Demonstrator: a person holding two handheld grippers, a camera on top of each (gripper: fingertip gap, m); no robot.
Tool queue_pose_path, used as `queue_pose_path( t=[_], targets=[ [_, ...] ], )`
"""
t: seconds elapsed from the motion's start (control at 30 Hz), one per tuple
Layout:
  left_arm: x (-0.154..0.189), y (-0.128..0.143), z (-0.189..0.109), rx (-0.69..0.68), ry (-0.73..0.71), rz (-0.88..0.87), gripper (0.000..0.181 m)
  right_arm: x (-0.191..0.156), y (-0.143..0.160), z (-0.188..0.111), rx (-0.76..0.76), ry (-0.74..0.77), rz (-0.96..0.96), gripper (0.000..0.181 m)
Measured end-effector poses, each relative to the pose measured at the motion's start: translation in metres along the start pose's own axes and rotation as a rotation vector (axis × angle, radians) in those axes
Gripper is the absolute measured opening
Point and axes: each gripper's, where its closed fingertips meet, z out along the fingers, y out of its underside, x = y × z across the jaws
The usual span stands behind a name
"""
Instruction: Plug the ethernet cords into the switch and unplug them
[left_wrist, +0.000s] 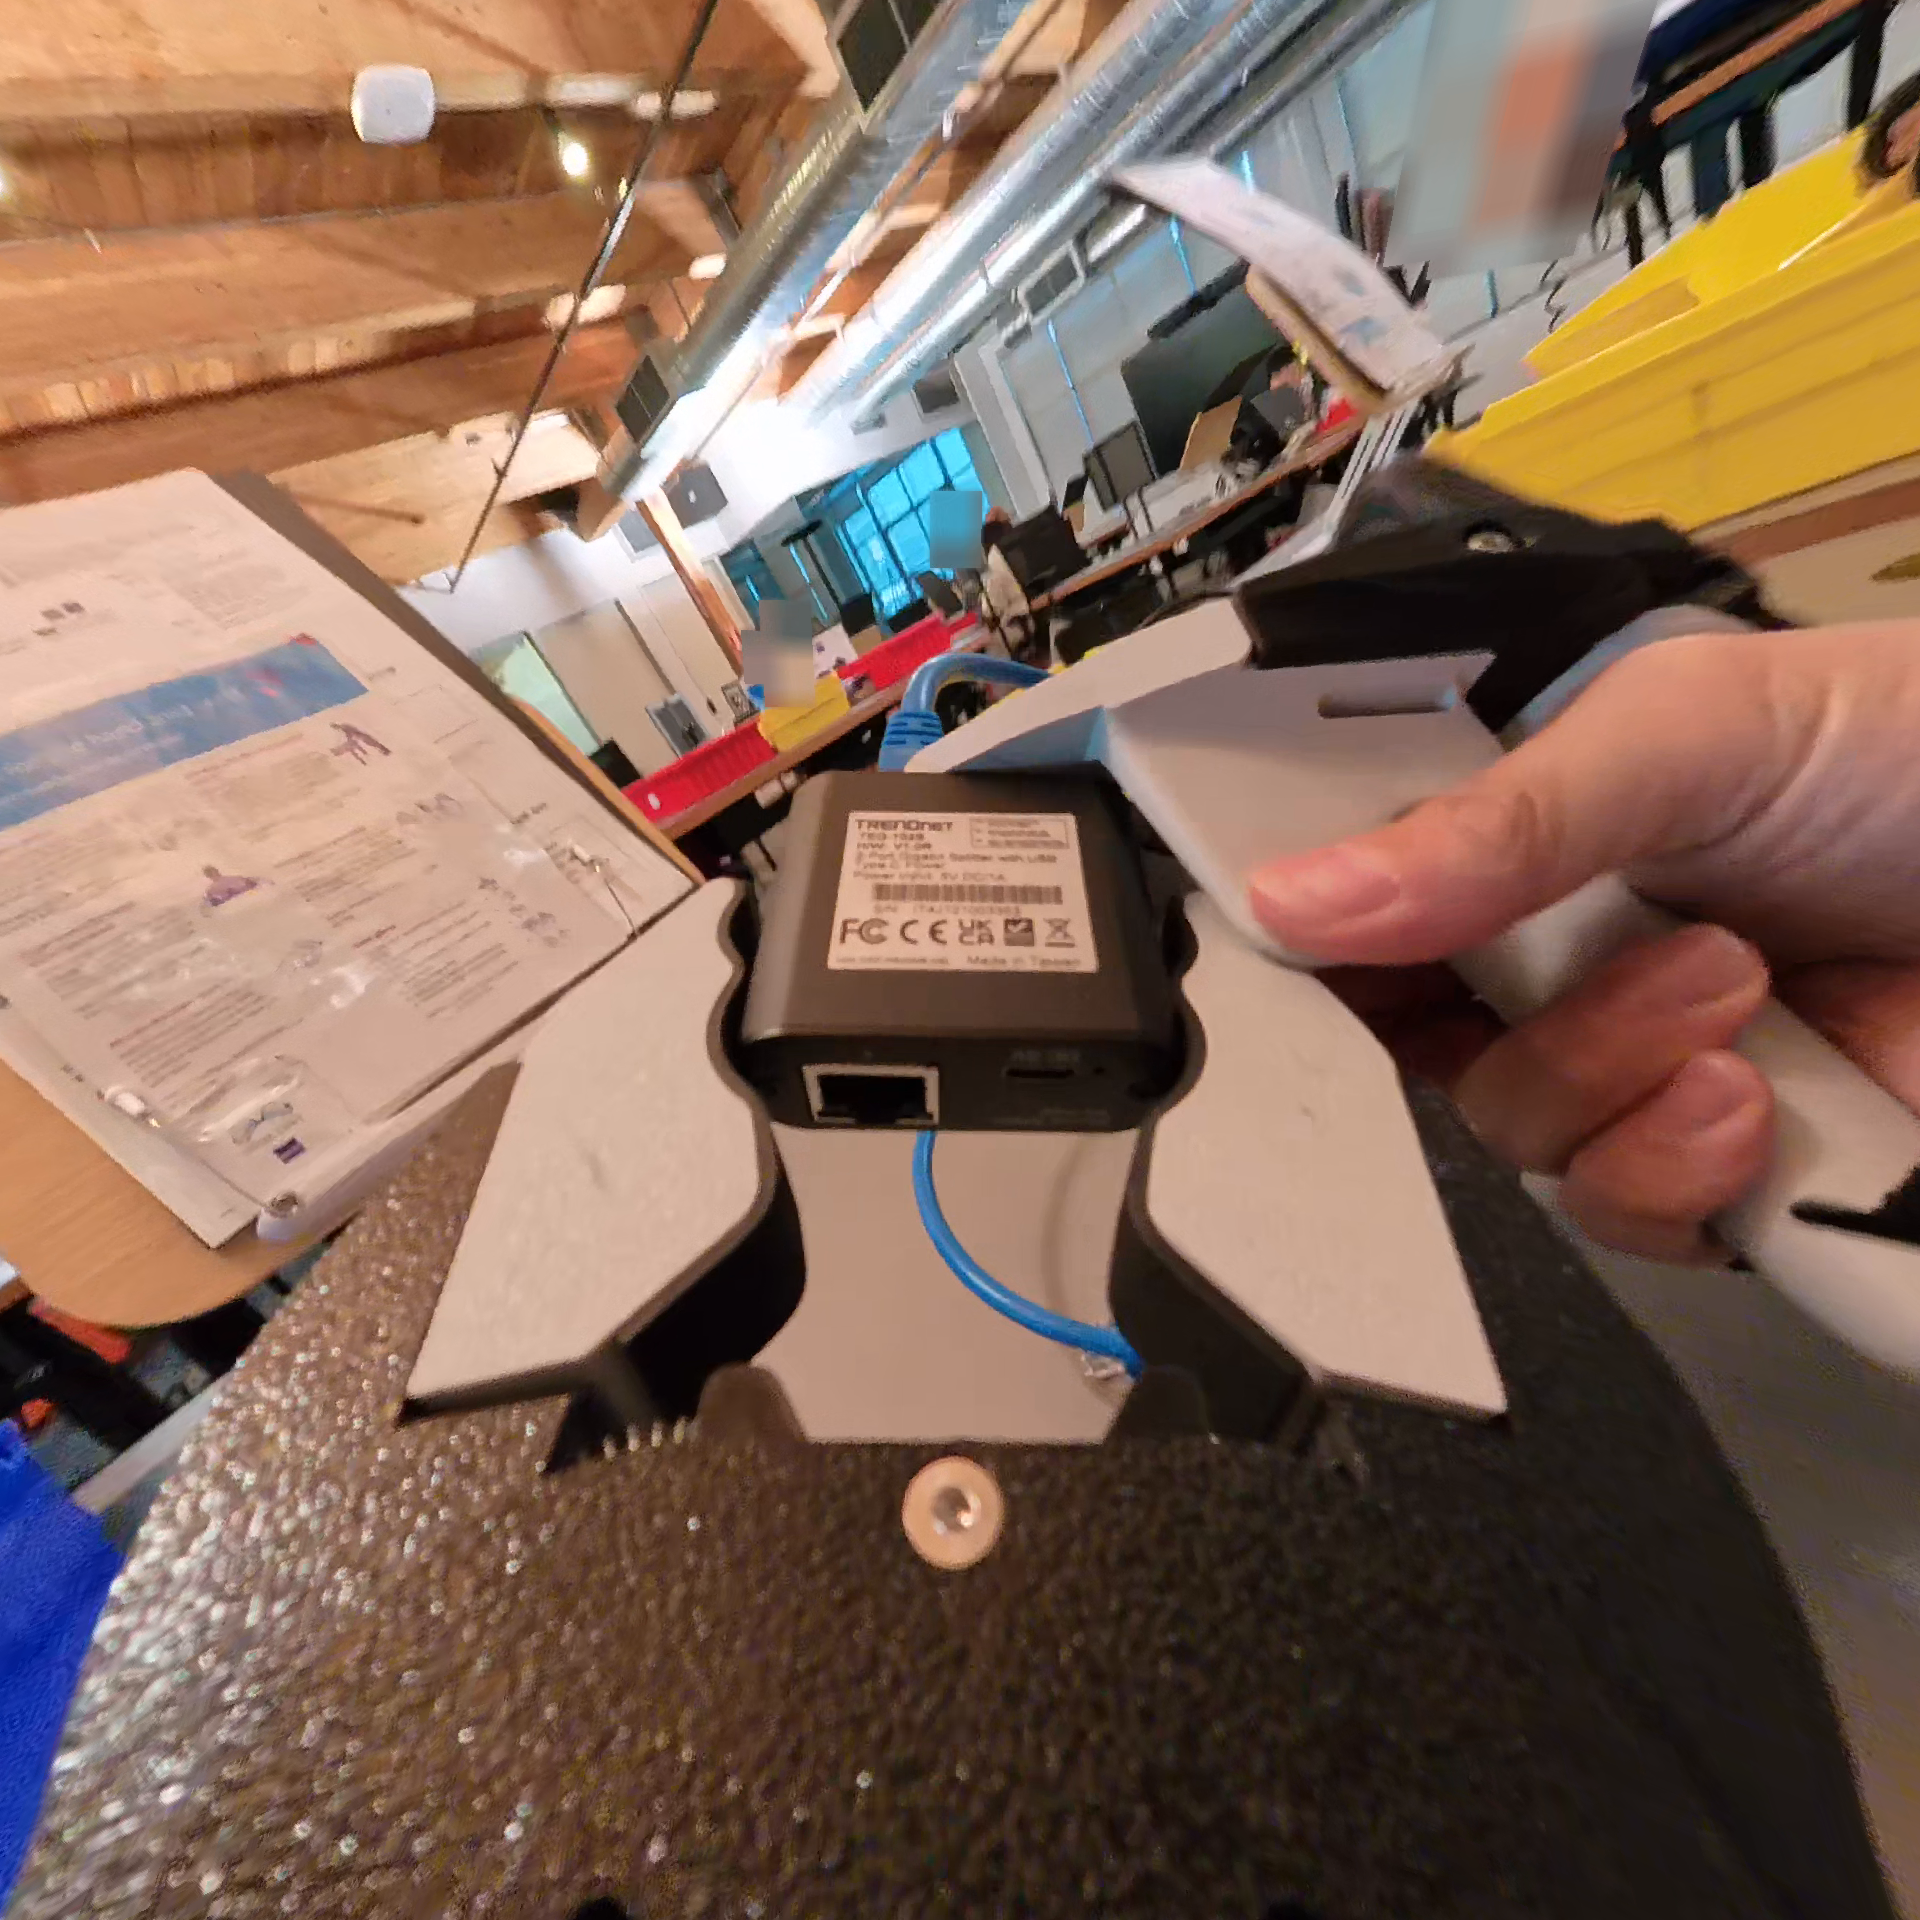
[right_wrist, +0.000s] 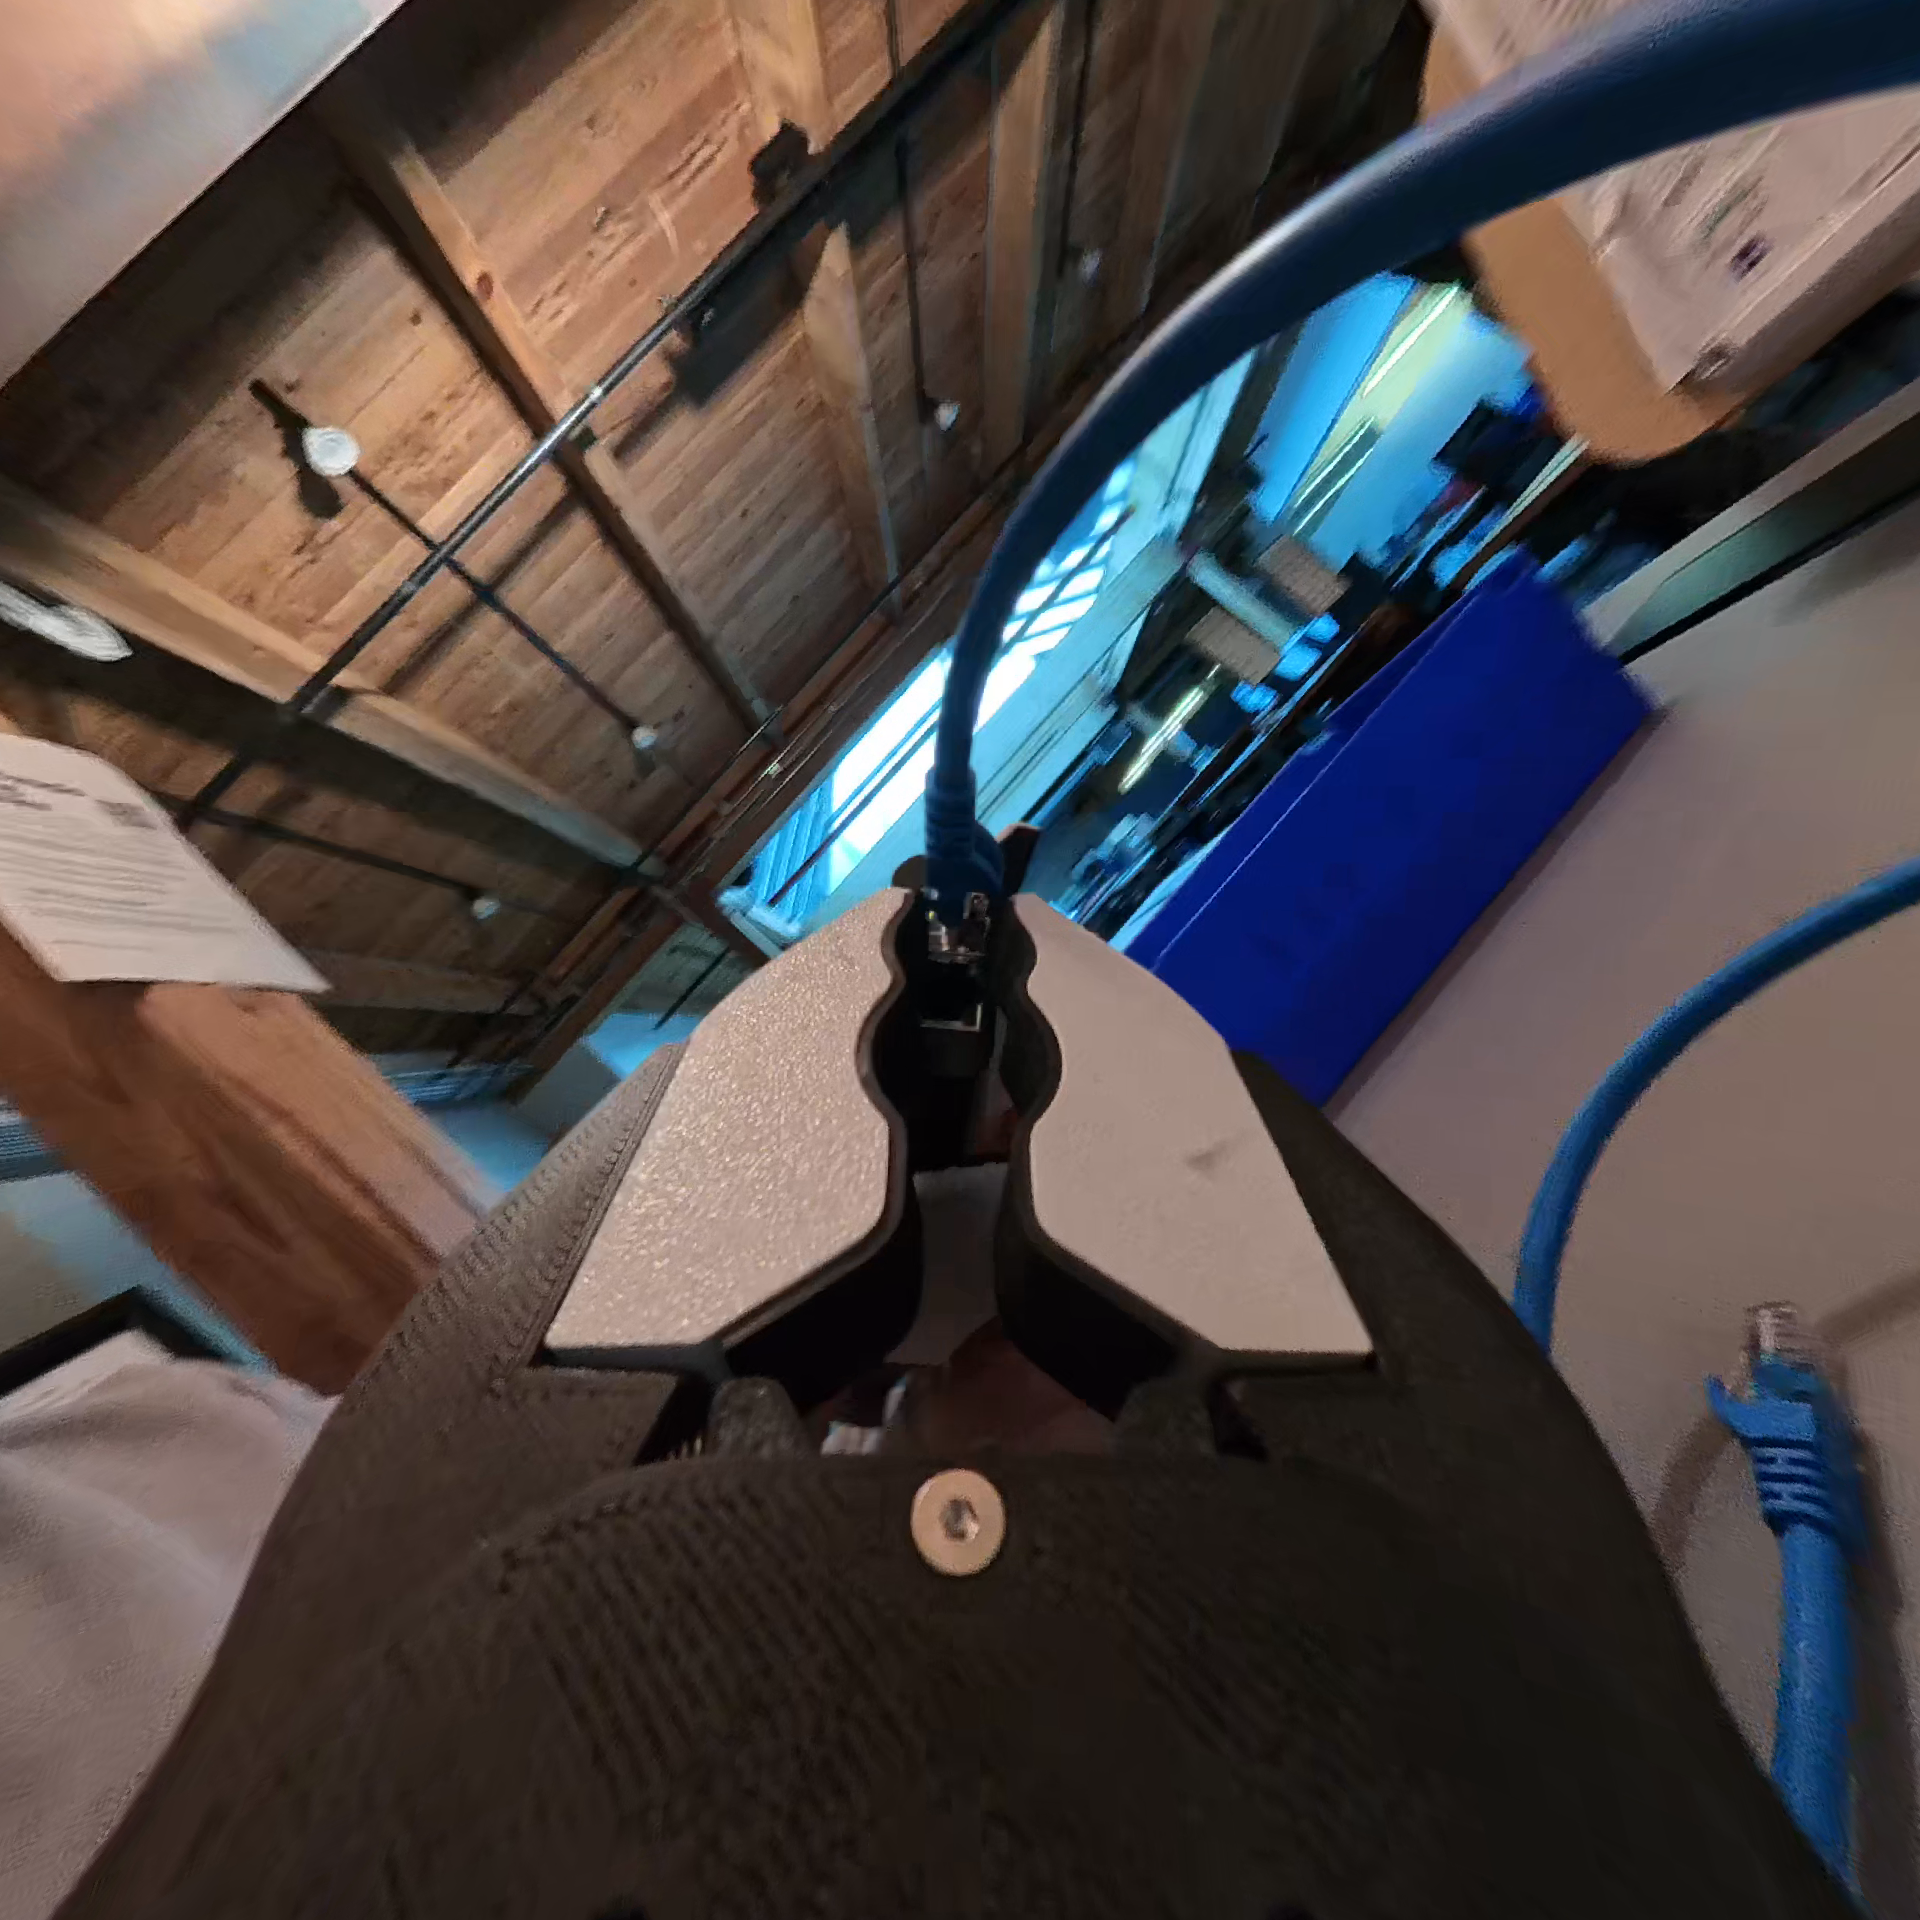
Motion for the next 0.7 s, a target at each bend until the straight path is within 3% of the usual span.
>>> queue_pose_path(
  t=[0.1, 0.2, 0.37, 0.7],
  targets=[
    [-0.001, -0.005, -0.003, 0.021, 0.020, 0.051, 0.073, -0.011, 0.000, 0.001, -0.029, 0.007, -0.090, 0.013],
    [-0.003, -0.008, -0.004, 0.041, 0.024, 0.009, 0.073, -0.017, -0.001, 0.005, -0.015, -0.020, -0.046, 0.026],
    [-0.004, -0.011, -0.005, 0.050, 0.023, 0.015, 0.073, -0.018, 0.000, 0.005, 0.003, -0.030, -0.037, 0.027],
    [-0.001, -0.013, -0.005, 0.072, 0.040, 0.002, 0.073, -0.014, -0.001, 0.004, 0.052, -0.029, 0.026, 0.014]
  ],
)
